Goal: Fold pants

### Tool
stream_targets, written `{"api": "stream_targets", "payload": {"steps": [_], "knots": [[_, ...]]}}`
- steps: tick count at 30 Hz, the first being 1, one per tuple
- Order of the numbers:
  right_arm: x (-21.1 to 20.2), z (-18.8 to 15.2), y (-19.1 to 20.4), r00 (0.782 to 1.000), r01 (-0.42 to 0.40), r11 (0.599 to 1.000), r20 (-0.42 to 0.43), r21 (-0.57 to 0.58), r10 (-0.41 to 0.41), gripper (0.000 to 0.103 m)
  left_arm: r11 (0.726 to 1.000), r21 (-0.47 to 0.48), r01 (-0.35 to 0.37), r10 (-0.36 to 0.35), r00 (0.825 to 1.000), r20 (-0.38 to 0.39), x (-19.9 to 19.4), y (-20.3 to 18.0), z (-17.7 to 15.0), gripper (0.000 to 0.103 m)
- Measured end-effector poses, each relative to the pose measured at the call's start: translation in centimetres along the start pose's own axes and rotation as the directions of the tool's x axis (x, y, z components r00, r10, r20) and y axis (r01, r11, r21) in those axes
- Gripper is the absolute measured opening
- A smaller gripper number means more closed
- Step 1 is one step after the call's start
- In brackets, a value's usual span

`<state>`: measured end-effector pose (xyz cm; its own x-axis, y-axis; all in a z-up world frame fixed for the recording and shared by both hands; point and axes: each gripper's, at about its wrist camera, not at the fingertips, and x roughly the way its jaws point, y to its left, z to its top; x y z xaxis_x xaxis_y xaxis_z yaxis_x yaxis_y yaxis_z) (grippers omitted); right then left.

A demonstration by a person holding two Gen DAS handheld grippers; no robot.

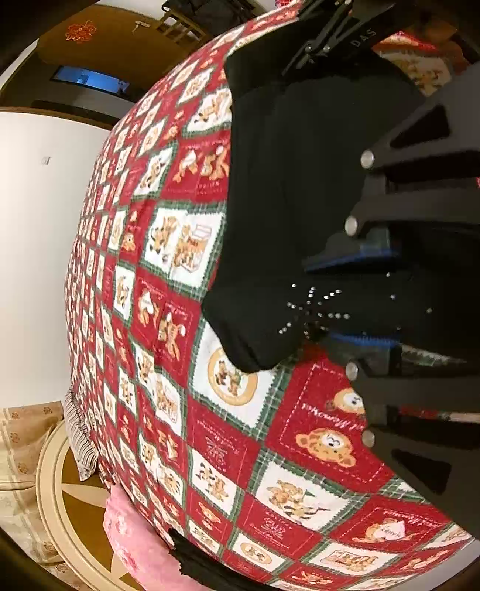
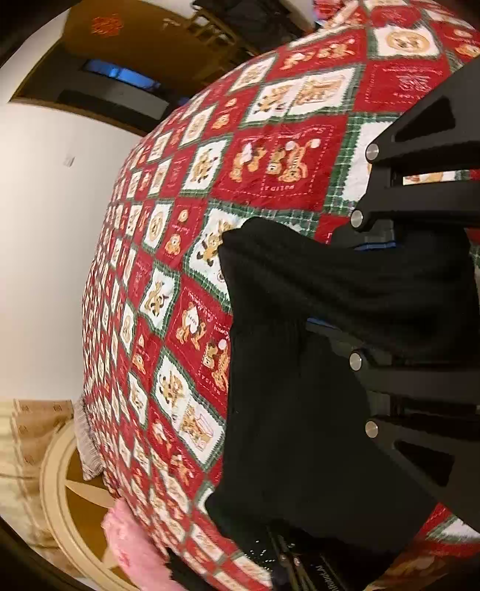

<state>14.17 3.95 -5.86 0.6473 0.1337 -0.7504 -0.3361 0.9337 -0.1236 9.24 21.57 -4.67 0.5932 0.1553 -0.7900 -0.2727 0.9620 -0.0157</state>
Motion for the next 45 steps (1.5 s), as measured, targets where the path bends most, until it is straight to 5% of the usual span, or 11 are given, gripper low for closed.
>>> {"api": "stream_targets", "payload": {"steps": [1,3,6,10,13,19,22,27,31,41,45], "knots": [[0.1,-0.1,-0.1,1.000,-0.003,1.000,0.002,0.001,0.003,0.032,1.000,0.004,-0.014,0.014,1.000,0.003,0.1,0.1,0.0,0.050],[0.0,-0.4,-0.3,1.000,-0.007,1.000,0.017,-0.003,0.007,0.033,0.997,0.009,-0.070,0.070,0.997,0.015,0.3,0.6,-0.1,0.083],[-0.1,-0.5,-0.8,0.999,-0.030,0.999,0.025,0.016,0.030,0.040,0.996,-0.033,-0.081,0.080,0.997,-0.009,0.6,2.6,-0.1,0.103],[-0.8,-0.6,-2.9,0.993,-0.120,0.989,0.019,0.090,0.119,0.048,0.993,-0.114,-0.020,0.016,0.999,-0.039,-0.3,5.2,0.0,0.103],[-2.6,-0.8,-5.0,0.986,-0.164,0.969,0.044,0.185,0.159,0.049,0.991,-0.113,-0.066,0.067,0.998,0.004,-2.0,5.8,0.3,0.103],[-7.6,-0.2,-6.3,0.976,-0.119,0.968,0.204,0.223,0.073,0.048,0.978,-0.090,-0.187,0.197,0.972,0.125,-4.8,5.7,2.0,0.102],[-7.4,0.2,-4.8,0.980,-0.139,0.977,0.167,0.161,0.112,0.027,0.988,-0.039,-0.147,0.152,0.976,0.156,-5.1,3.5,2.4,0.102],[-5.9,-1.6,-3.4,0.990,-0.113,0.984,0.096,0.137,0.101,0.027,0.994,0.042,-0.101,0.096,0.990,0.107,-3.4,-0.7,0.8,0.102],[-3.7,-3.0,-4.2,0.996,-0.091,0.980,0.025,0.176,0.088,0.027,0.986,0.100,-0.130,0.124,0.991,0.056,-1.6,-2.8,-0.8,0.100],[-5.9,-3.9,-5.2,0.995,-0.100,0.957,0.052,0.273,0.089,0.030,0.983,0.111,-0.144,0.137,0.988,0.070,-2.6,-3.3,-1.4,0.099],[-9.2,-4.7,-5.1,0.993,-0.091,0.949,0.105,0.303,0.062,0.071,0.987,0.102,-0.122,0.115,0.990,0.079,-3.7,-3.5,-1.9,0.099]]}}
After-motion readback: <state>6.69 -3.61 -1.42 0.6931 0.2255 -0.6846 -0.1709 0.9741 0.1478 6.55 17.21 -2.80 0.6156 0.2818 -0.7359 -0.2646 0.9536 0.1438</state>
